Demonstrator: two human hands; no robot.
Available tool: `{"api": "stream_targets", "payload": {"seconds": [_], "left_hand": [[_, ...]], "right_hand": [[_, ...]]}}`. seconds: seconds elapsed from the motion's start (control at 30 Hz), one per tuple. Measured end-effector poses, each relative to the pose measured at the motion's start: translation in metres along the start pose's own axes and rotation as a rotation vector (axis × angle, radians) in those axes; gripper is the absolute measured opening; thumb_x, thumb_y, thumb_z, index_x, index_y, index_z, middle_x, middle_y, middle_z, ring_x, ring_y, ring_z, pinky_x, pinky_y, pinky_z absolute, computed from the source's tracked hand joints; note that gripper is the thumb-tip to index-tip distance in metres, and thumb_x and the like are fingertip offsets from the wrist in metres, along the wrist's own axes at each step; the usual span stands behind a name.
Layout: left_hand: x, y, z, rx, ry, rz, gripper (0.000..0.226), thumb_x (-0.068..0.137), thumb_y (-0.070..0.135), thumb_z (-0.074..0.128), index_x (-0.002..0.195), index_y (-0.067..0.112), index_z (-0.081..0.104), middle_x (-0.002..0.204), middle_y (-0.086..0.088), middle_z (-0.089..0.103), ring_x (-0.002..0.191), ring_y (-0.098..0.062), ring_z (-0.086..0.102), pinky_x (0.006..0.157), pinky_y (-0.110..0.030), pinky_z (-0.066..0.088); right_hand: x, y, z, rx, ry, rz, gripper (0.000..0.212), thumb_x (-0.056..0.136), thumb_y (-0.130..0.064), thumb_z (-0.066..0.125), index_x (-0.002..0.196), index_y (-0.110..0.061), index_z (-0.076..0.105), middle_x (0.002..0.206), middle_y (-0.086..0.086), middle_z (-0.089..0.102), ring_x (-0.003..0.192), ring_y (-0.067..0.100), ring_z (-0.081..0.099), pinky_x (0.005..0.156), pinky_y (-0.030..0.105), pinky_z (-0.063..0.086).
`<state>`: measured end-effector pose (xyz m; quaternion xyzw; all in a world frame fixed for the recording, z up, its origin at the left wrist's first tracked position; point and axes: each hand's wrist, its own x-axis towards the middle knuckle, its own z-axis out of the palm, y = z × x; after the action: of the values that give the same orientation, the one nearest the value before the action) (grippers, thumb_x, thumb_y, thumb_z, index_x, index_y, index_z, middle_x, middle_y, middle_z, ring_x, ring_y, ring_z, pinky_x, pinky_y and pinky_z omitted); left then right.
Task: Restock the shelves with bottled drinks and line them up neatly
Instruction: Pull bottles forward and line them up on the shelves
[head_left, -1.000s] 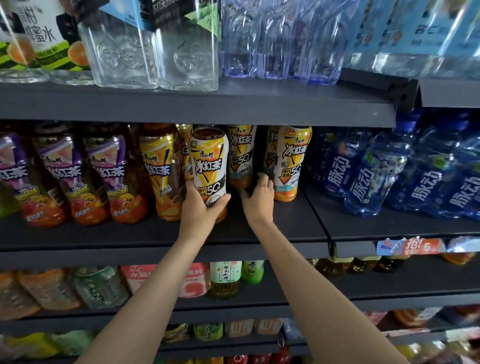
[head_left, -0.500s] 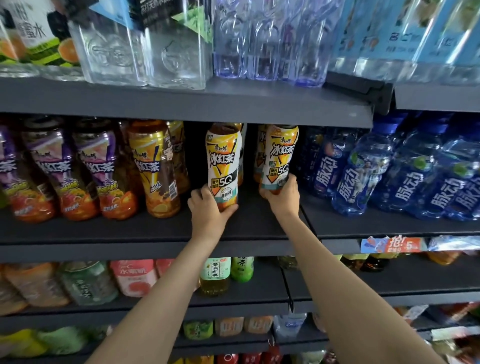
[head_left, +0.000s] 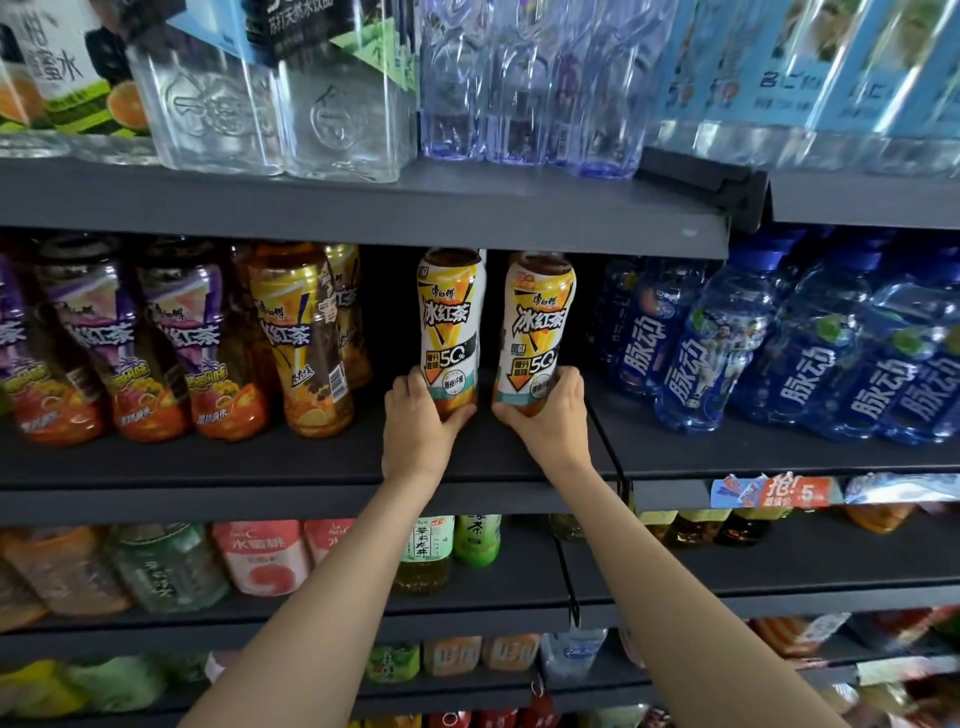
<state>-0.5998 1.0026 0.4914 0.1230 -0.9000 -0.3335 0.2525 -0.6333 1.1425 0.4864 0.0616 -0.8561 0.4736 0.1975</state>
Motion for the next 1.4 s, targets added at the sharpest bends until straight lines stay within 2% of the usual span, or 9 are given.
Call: {"api": "stream_targets", "payload": {"seconds": [0.57,0.7,0.8,0.93,1.03,1.1,1.2,1.27,1.4], "left_hand": [[-0.005,0.007,0.004,0.011,0.042,-0.053,0.068,0.077,0.042,0.07,0.125,0.004,0.04,0.124,-0.013,0.046,0.118,-0.027,0.043,0.087,-0.037,0.043],[-0.013,0.007,0.001,-0.056,0.157,0.021,0.076,0.074,0.04,0.072,0.13,0.001,0.038,0.128,-0.018,0.043,0.12,-0.031,0.039,0.094,-0.04,0.04],[-0.033,0.01,0.0,-0.101,0.263,0.202,0.066,0.076,0.052,0.061,0.119,0.003,0.048,0.116,-0.015,0.05,0.107,-0.029,0.045,0.089,-0.04,0.038],[-0.042,0.013,0.0,-0.149,0.12,0.351,0.072,0.07,0.059,0.055,0.116,0.003,0.051,0.107,-0.008,0.054,0.103,-0.021,0.044,0.087,-0.034,0.037],[-0.033,0.005,-0.009,-0.208,0.115,0.286,0.066,0.068,0.059,0.054,0.103,0.003,0.054,0.092,-0.006,0.052,0.094,-0.022,0.047,0.081,-0.036,0.042],[-0.029,-0.004,-0.017,-0.221,0.152,0.264,0.062,0.069,0.058,0.054,0.096,0.002,0.052,0.086,-0.004,0.048,0.09,-0.019,0.046,0.078,-0.029,0.039],[-0.028,-0.01,-0.022,-0.258,0.147,0.219,0.053,0.072,0.043,0.069,0.101,0.003,0.05,0.09,0.002,0.043,0.095,-0.016,0.043,0.077,-0.017,0.03],[-0.028,-0.01,-0.02,-0.269,0.149,0.215,0.056,0.07,0.048,0.065,0.103,0.006,0.049,0.092,0.005,0.042,0.095,-0.009,0.039,0.077,-0.014,0.029],[-0.025,-0.013,-0.016,-0.265,0.149,0.193,0.066,0.067,0.059,0.054,0.109,0.008,0.048,0.095,0.008,0.041,0.098,-0.007,0.039,0.08,-0.018,0.032]], "right_hand": [[0.0,-0.004,-0.001,-0.003,-0.036,-0.005,0.065,0.073,-0.022,0.077,0.12,-0.002,0.037,0.121,0.01,0.042,0.114,0.022,0.043,0.086,0.022,0.036],[-0.003,-0.005,-0.005,0.0,-0.042,-0.006,0.065,0.071,-0.024,0.079,0.116,-0.002,0.038,0.116,0.009,0.042,0.112,0.022,0.044,0.085,0.021,0.037],[-0.02,-0.004,-0.013,0.028,-0.044,-0.073,0.06,0.069,-0.027,0.081,0.107,-0.004,0.04,0.105,0.004,0.042,0.103,0.018,0.047,0.077,0.02,0.04],[-0.046,-0.011,-0.015,0.043,-0.163,-0.262,0.05,0.071,-0.02,0.078,0.104,-0.003,0.045,0.1,0.006,0.045,0.093,0.015,0.046,0.072,0.016,0.033],[-0.032,-0.022,-0.028,0.033,-0.477,-0.34,0.054,0.072,-0.02,0.078,0.116,-0.005,0.05,0.106,0.0,0.052,0.097,0.01,0.05,0.073,0.011,0.035],[-0.01,-0.018,-0.035,0.049,-0.593,-0.266,0.053,0.076,-0.02,0.076,0.123,-0.01,0.054,0.112,-0.003,0.056,0.105,0.008,0.055,0.085,0.01,0.039],[0.028,-0.003,-0.027,0.075,-0.292,0.046,0.063,0.079,-0.023,0.073,0.133,-0.006,0.043,0.131,0.011,0.051,0.123,0.024,0.049,0.1,0.029,0.042],[0.046,0.001,-0.011,0.017,-0.179,0.202,0.08,0.077,-0.029,0.074,0.139,-0.003,0.031,0.138,0.016,0.042,0.128,0.03,0.042,0.103,0.034,0.037],[0.07,-0.002,0.024,0.046,-0.045,0.277,0.075,0.076,-0.029,0.075,0.132,-0.001,0.034,0.133,0.018,0.047,0.123,0.034,0.046,0.099,0.041,0.041]]}}
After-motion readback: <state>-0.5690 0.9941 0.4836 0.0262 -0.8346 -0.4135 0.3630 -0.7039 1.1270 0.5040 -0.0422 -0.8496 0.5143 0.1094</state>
